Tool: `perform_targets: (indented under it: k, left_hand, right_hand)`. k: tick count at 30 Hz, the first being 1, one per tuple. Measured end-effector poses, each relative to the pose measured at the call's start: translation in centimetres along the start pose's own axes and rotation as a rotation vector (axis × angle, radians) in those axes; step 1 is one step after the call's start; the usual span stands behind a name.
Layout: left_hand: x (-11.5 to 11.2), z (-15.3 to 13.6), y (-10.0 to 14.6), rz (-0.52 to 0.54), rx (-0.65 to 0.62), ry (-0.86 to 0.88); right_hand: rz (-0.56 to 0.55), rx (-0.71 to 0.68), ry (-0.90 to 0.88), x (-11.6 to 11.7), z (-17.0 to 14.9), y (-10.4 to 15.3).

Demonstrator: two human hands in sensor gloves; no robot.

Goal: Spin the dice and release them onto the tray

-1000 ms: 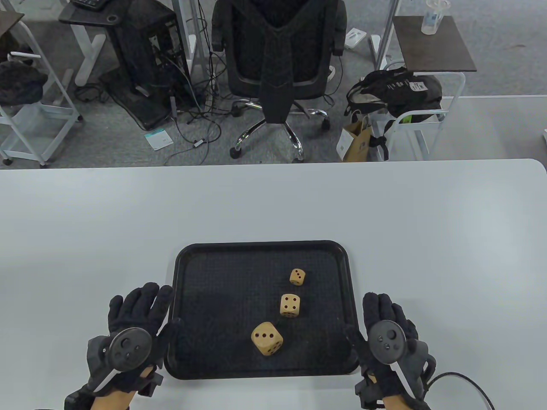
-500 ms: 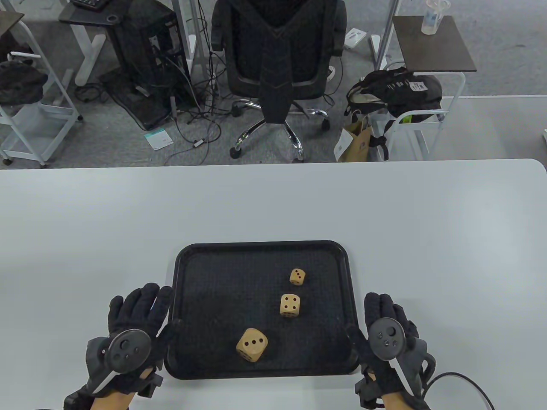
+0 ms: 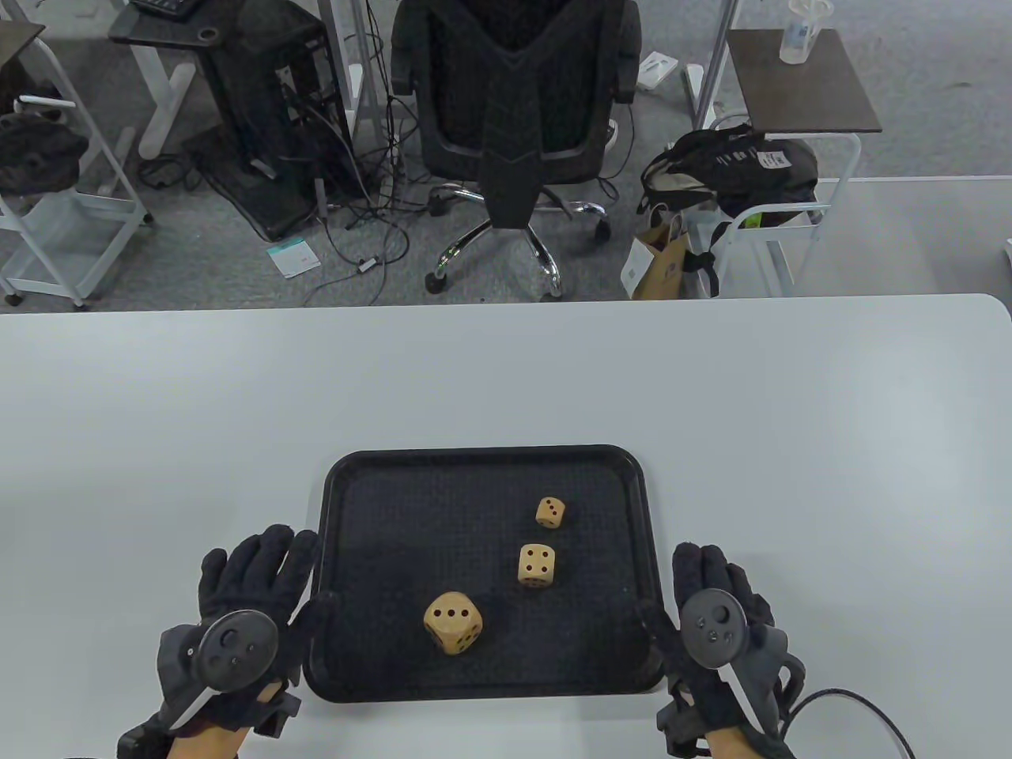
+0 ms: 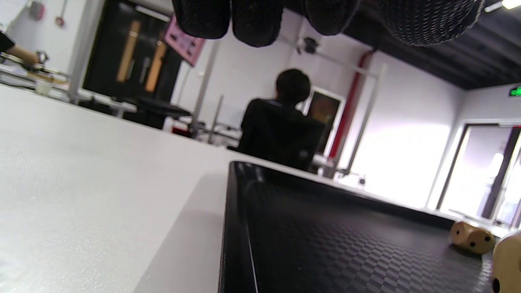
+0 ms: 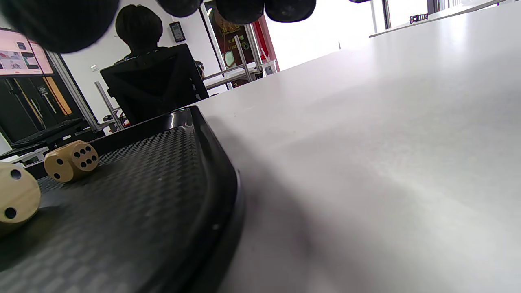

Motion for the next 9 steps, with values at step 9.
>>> perform_targets:
  k: [9]
  left_hand:
    - [0.02,-0.03,0.00,-0.001,0.000,0.002]
  right_hand:
    - [0.000,0.000,0.006,0.02,0.04,0.04]
Point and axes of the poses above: the tracker on the back of each hand, its own z axis roughly to the thumb side, its own y axis roughly from the fingertips to the wrist, x = y × z, the point moved 3 cm from there along -y, roughly from the wrist to the fingertips, and after that the axes turned 14 degrees about x, right-handed, at the moved point
